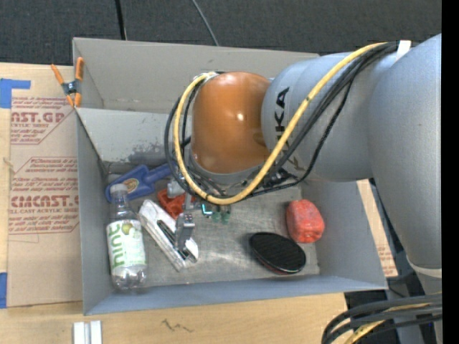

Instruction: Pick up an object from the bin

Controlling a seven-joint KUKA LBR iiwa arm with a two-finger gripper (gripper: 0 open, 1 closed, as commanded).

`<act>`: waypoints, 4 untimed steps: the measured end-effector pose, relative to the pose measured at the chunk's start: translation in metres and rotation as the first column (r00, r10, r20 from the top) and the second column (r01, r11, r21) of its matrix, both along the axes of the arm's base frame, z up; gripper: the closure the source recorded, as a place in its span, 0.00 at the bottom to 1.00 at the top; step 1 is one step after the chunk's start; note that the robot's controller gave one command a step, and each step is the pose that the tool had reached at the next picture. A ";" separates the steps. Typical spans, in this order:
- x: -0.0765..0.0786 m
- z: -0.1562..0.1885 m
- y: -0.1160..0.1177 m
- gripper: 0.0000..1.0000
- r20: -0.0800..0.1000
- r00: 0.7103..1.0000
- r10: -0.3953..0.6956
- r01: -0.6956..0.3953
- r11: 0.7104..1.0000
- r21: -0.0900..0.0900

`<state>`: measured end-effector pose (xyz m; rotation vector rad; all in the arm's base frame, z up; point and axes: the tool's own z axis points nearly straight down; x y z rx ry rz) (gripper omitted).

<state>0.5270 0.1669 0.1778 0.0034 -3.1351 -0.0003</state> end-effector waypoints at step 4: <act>0.038 -0.085 0.016 1.00 0.047 0.996 -0.074 0.073 0.997 0.019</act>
Offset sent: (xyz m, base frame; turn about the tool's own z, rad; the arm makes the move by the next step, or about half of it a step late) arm 0.0296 0.0117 -0.1078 0.0731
